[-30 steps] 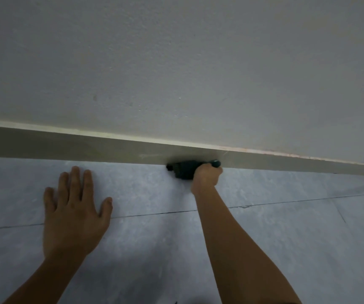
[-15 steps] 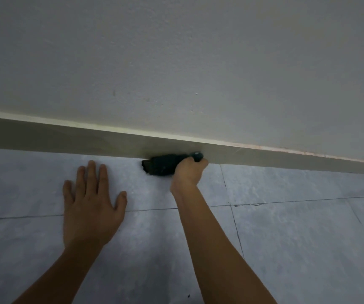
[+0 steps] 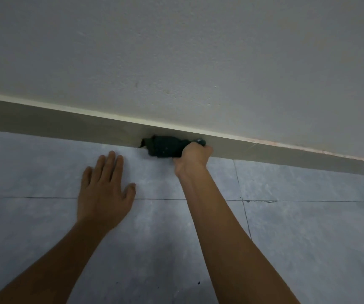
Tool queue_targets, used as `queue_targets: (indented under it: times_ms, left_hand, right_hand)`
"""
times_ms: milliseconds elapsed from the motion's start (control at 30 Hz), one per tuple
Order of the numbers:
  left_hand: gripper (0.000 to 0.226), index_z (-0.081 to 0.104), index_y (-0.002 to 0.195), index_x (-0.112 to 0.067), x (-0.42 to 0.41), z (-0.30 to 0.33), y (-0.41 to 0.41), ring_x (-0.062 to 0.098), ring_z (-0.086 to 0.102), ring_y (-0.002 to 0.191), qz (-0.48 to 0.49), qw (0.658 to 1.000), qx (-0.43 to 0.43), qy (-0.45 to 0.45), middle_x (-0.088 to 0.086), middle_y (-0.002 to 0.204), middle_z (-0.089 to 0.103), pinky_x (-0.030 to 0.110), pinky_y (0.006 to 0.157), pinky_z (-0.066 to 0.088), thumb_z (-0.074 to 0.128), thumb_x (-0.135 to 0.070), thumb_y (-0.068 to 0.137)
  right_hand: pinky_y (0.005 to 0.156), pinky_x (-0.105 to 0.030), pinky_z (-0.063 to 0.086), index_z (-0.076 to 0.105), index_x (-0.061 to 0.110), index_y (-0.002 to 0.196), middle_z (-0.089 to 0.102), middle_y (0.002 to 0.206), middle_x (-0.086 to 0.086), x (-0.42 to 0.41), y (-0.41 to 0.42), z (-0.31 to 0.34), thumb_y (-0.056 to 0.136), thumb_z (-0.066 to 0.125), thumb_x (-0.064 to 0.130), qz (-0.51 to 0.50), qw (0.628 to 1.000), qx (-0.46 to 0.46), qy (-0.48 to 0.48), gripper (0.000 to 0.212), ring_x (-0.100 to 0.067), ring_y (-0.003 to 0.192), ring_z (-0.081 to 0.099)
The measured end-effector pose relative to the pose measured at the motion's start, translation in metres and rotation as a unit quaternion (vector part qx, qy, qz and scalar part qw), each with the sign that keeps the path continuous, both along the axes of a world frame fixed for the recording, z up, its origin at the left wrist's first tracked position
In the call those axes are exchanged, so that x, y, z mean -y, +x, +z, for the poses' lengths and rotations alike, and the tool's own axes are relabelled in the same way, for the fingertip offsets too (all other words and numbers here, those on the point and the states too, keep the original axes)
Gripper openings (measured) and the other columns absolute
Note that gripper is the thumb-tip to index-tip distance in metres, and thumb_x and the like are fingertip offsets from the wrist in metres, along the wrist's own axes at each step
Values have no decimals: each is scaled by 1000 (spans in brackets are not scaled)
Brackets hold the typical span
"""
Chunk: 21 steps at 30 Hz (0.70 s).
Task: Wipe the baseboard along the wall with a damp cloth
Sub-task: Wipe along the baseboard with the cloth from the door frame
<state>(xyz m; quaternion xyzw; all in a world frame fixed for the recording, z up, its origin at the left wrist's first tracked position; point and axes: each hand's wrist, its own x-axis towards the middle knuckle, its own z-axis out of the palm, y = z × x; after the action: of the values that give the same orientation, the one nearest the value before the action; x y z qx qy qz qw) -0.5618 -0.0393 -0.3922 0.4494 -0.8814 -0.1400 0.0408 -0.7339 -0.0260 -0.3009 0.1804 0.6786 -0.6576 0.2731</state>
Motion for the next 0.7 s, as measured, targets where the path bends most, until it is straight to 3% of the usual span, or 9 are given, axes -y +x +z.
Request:
queue_targets:
  times_ms: [67, 133, 233, 333, 400, 500, 600, 700]
  left_hand:
    - [87, 5, 150, -9, 13, 6, 18, 22, 7, 147, -7, 1000, 5, 0, 8, 159, 9, 42, 117, -1, -3, -58, 79]
    - [87, 7, 149, -7, 27, 9, 39, 22, 7, 147, 29, 999, -7, -12, 9, 159, 10, 43, 117, -3, -2, -59, 80]
    - [89, 5, 151, -7, 37, 6, 62, 24, 0, 147, 65, 998, 0, -1, 10, 160, 4, 47, 117, -4, 3, -63, 82]
    - [87, 4, 151, -7, 34, -1, 67, 26, 2, 147, 74, 997, 0, -8, 12, 160, 5, 49, 117, 2, 8, -64, 85]
    - [85, 6, 151, -7, 32, -3, 67, 27, 4, 147, 79, 997, -4, -15, 13, 160, 7, 49, 117, 4, 11, -63, 86]
    - [85, 6, 151, -8, 32, -2, 65, 27, 5, 147, 82, 996, -6, -15, 12, 160, 7, 49, 117, 4, 12, -62, 85]
    - [86, 5, 151, -8, 31, -2, 66, 27, 4, 147, 80, 997, -4, -11, 12, 160, 6, 48, 117, 3, 11, -63, 85]
    - [86, 4, 151, -9, 33, -1, 66, 26, 3, 147, 79, 997, -7, -7, 12, 160, 5, 49, 118, 3, 11, -63, 85]
  right_hand:
    - [72, -30, 51, 44, 17, 111, 47, 92, 0, -1, -4, 0, 98, 34, 4, -53, 997, -57, 22, 21, -15, 77, 52]
    - [62, -26, 47, 43, 21, 121, 49, 96, 1, -5, -6, -4, 101, 33, 11, -82, 989, -105, 56, 25, -15, 77, 53]
    - [69, -28, 46, 44, 19, 130, 55, 121, -7, -2, 9, -16, 101, 33, 20, -84, 994, -53, 36, 30, -21, 91, 54]
    - [92, -42, 47, 38, 16, 136, 48, 134, -19, 10, 28, -16, 101, 35, 11, -7, 1000, -3, 19, 36, -30, 102, 54]
    - [84, -40, 52, 44, 17, 123, 52, 125, -18, 13, 30, -13, 98, 36, 4, -13, 999, -27, 15, 29, -24, 87, 53]
    - [55, -20, 44, 43, 17, 106, 52, 99, -3, 8, 16, -15, 99, 35, 4, -56, 993, -90, 46, 17, -10, 70, 51]
    - [61, -23, 43, 45, 17, 122, 49, 102, 0, 7, 17, -19, 101, 34, 9, -86, 988, -109, 67, 25, -13, 77, 53]
    - [69, -25, 42, 42, 13, 128, 47, 105, -5, 19, 38, -25, 101, 35, 11, -52, 992, -79, 82, 28, -15, 81, 48]
